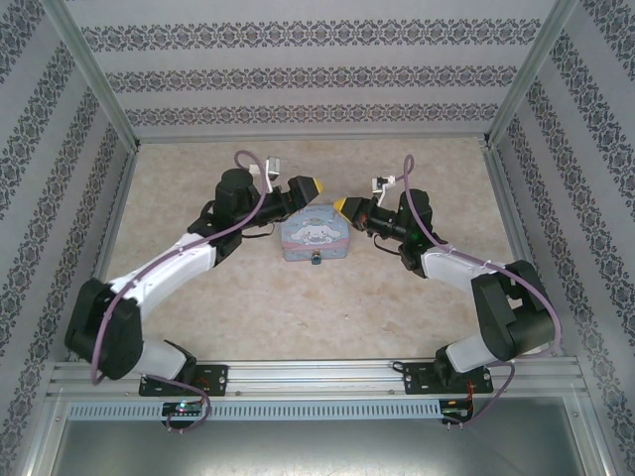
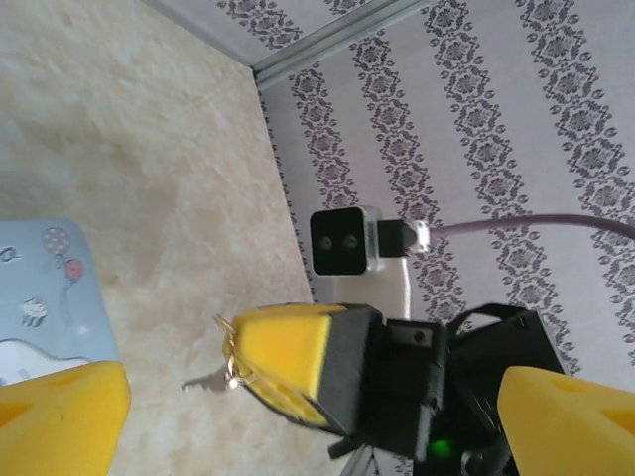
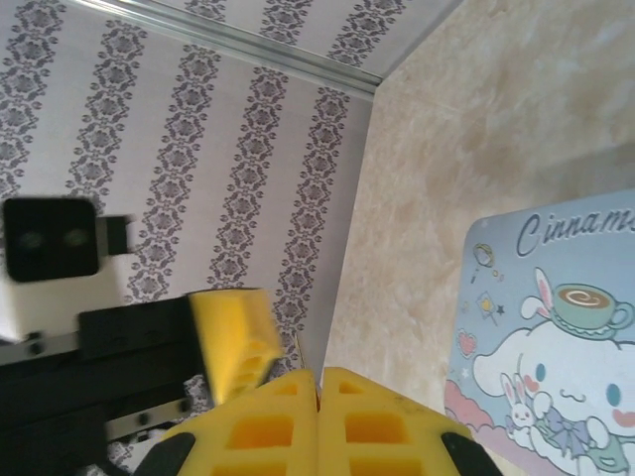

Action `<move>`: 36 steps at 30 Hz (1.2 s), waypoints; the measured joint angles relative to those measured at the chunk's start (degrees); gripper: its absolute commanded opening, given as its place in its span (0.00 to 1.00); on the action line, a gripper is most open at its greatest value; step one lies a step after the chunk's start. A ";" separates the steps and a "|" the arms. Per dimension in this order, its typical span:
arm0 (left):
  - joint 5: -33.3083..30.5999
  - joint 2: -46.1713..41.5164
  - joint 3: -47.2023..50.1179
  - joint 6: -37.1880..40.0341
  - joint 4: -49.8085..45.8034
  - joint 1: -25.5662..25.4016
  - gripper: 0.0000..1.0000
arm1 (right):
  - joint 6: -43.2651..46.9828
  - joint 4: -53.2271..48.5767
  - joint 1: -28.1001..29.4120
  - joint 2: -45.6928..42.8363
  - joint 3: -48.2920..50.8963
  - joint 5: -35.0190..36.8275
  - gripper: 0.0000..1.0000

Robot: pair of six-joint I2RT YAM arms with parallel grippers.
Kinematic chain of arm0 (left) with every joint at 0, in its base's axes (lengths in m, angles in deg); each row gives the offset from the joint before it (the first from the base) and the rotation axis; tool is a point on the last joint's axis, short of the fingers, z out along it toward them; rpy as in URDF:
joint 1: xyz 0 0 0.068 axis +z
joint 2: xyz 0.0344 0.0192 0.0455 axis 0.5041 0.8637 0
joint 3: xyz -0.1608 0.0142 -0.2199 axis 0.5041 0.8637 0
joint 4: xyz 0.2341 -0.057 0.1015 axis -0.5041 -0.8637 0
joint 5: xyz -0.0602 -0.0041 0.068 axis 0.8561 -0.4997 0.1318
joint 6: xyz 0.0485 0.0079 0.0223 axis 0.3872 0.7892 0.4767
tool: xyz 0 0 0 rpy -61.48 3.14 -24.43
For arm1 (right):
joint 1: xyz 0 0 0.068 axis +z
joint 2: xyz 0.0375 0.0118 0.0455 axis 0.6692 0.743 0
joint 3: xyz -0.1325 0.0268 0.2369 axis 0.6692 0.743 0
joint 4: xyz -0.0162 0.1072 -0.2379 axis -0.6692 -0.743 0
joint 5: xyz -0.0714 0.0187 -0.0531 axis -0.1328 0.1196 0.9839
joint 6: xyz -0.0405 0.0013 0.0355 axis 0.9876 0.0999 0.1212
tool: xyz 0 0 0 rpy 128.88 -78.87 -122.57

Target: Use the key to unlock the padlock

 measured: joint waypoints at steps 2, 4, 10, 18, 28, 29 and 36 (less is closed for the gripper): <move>-1.31 -2.21 -0.39 3.85 -5.90 -0.02 0.97 | 0.44 -1.66 -0.26 0.46 0.00 0.00 0.00; -2.82 -3.06 -0.57 7.26 -11.58 -0.20 0.96 | 1.66 -4.48 -0.48 0.70 -0.13 0.00 0.00; -5.95 -4.35 4.44 13.20 -19.52 -2.60 0.90 | 8.35 -17.33 -0.42 0.68 -3.39 1.38 0.00; -8.76 -4.39 14.71 17.27 -17.77 -7.34 0.77 | 15.67 -30.01 0.85 0.44 -6.51 5.88 0.00; -14.60 5.99 15.34 22.45 -9.20 -12.52 0.76 | 17.20 -32.79 2.21 3.08 -10.36 7.43 0.00; -15.04 7.04 15.34 22.91 -8.46 -12.61 0.75 | 17.18 -32.81 2.21 3.48 -10.62 7.48 0.00; -17.46 14.78 14.34 26.08 -4.24 -12.79 0.73 | 17.16 -33.05 2.32 5.35 -11.69 8.55 0.00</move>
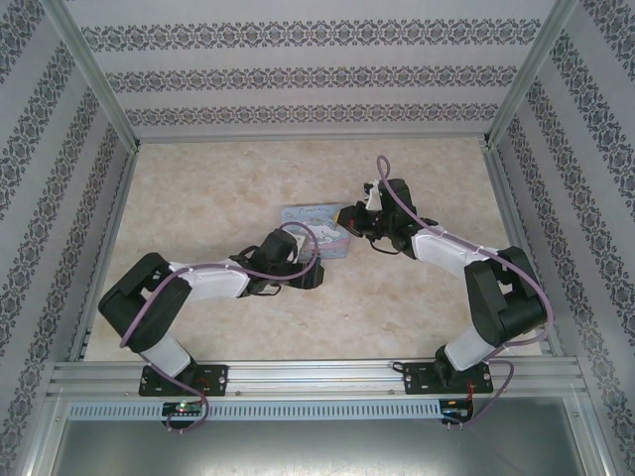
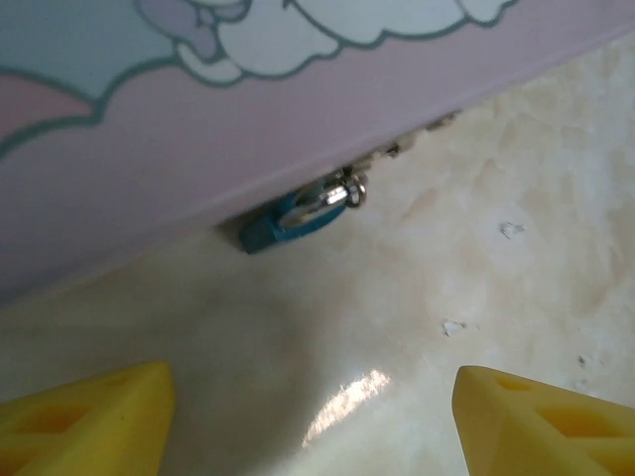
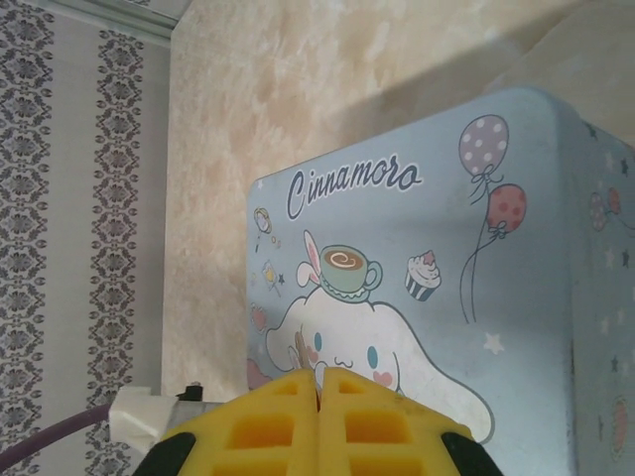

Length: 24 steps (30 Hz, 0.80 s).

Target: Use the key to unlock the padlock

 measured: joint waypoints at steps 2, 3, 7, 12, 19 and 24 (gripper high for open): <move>-0.26 1.84 -1.01 0.83 0.94 -0.02 0.72 | -0.02 0.04 0.02 0.37 -0.33 0.33 0.00; -0.33 2.47 -1.42 1.25 1.40 -0.02 0.72 | -0.02 0.09 0.09 0.57 -0.42 0.55 0.00; -1.60 4.50 -2.40 2.75 4.39 -0.04 0.72 | -0.24 0.07 0.66 1.77 -0.76 1.22 0.00; -3.15 6.25 -2.78 4.33 7.08 -0.11 0.71 | -0.44 0.11 0.74 3.93 -1.40 1.79 0.00; -5.57 8.13 -2.84 5.29 11.10 -0.39 0.71 | -0.66 0.07 0.74 5.77 -1.73 2.69 0.00; -7.78 9.25 -2.84 6.14 13.66 -0.83 0.70 | -0.66 0.13 0.74 6.19 -1.99 2.73 0.00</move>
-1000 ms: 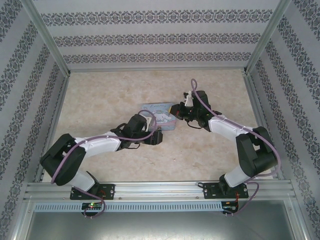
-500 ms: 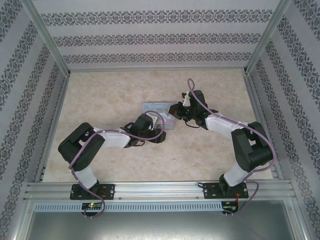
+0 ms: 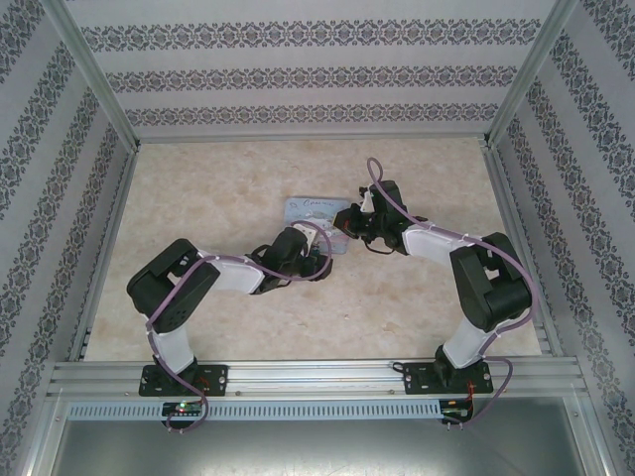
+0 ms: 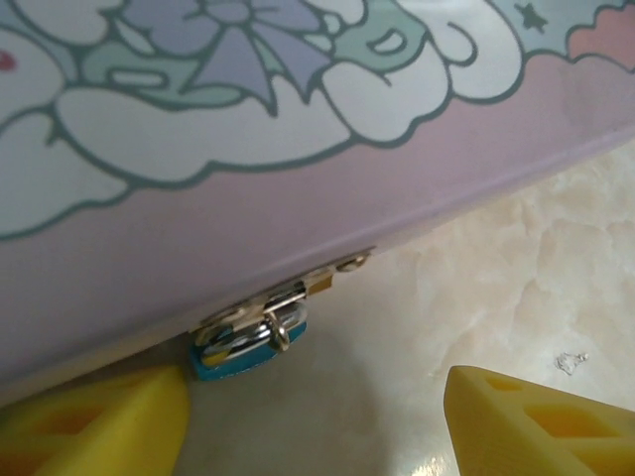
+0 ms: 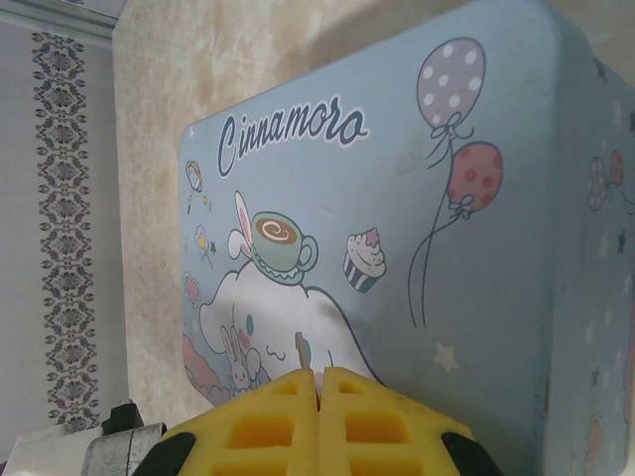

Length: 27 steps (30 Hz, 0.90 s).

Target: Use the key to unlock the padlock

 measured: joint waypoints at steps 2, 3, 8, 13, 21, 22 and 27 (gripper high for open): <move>-0.90 0.52 0.00 0.26 1.09 -0.07 0.70 | -0.02 0.00 0.00 0.24 0.00 0.00 0.00; -1.11 0.79 0.00 0.42 1.62 -0.07 0.70 | -0.02 0.02 0.00 0.42 0.00 0.00 0.00; -1.03 1.36 -0.42 0.37 2.27 -0.04 0.70 | -0.02 0.39 0.00 0.94 0.00 -0.02 0.00; 1.49 2.03 -1.22 -2.10 3.50 0.28 0.70 | -0.02 0.87 0.00 1.22 -0.09 -0.07 0.00; 5.25 2.71 -0.98 -11.98 8.98 1.33 0.69 | -0.02 1.79 0.00 1.70 -0.26 -0.17 0.00; 5.51 2.75 -0.83 -13.22 9.57 1.60 0.69 | -0.02 1.99 0.00 1.79 -0.26 -0.22 0.00; 6.19 3.26 -0.15 -17.90 12.26 1.99 0.69 | -0.04 2.54 -0.02 1.95 -0.26 -0.28 0.00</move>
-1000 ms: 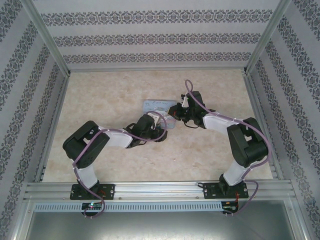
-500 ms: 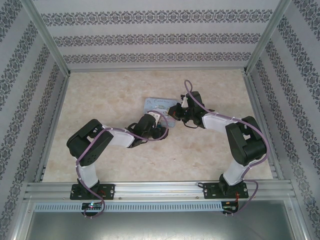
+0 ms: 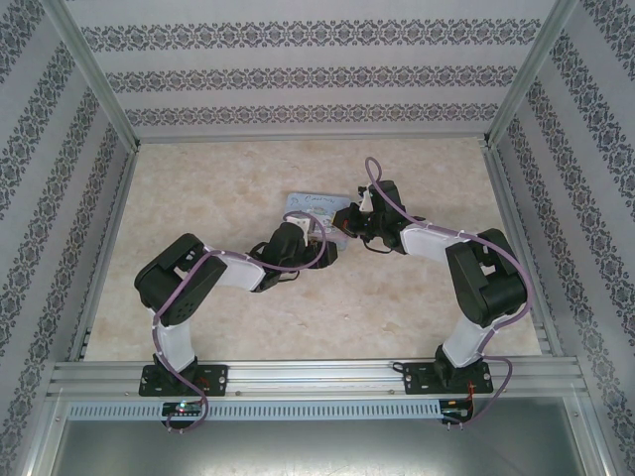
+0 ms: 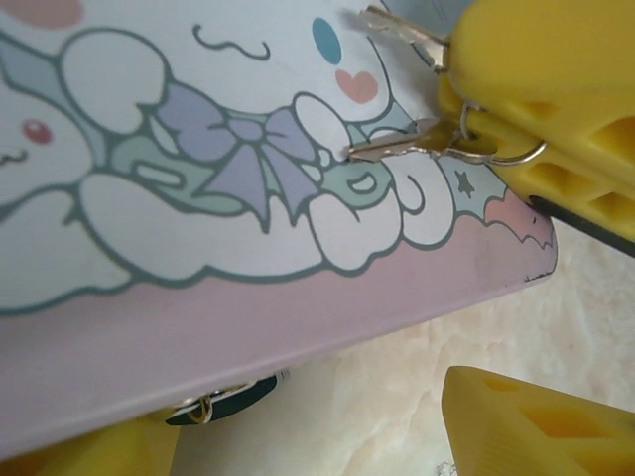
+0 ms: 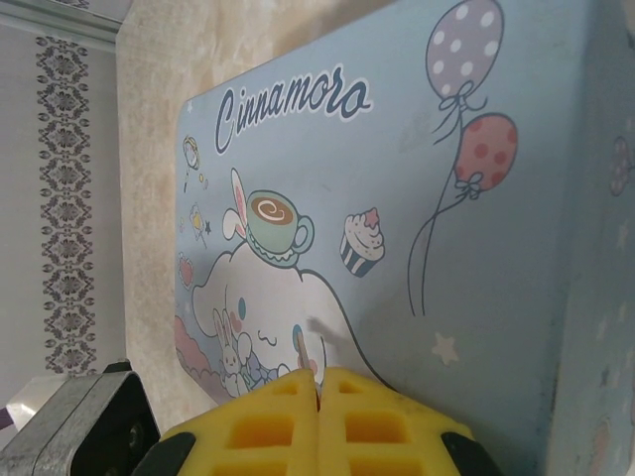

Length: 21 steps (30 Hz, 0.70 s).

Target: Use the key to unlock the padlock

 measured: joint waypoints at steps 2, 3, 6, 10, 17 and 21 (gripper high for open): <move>0.26 0.48 0.31 -1.70 1.60 0.00 0.68 | 0.02 0.00 0.00 0.00 0.00 -0.02 0.00; 0.33 0.63 0.59 -2.49 2.47 0.00 0.68 | 0.02 0.02 0.00 0.00 0.00 -0.04 0.00; 0.33 1.11 1.77 -5.07 5.75 0.07 0.64 | 0.00 0.02 -0.02 0.00 0.00 -0.28 0.00; 0.33 1.40 3.56 -8.74 9.57 0.37 0.58 | -0.15 0.04 -0.02 0.00 0.00 -0.46 0.00; 0.31 2.16 5.49 -14.16 14.21 0.37 0.52 | -0.42 0.46 -0.02 0.07 0.02 -0.87 0.00; 0.04 2.34 5.55 -15.69 14.86 0.35 0.48 | -1.07 0.55 -0.02 0.07 0.07 -0.87 0.00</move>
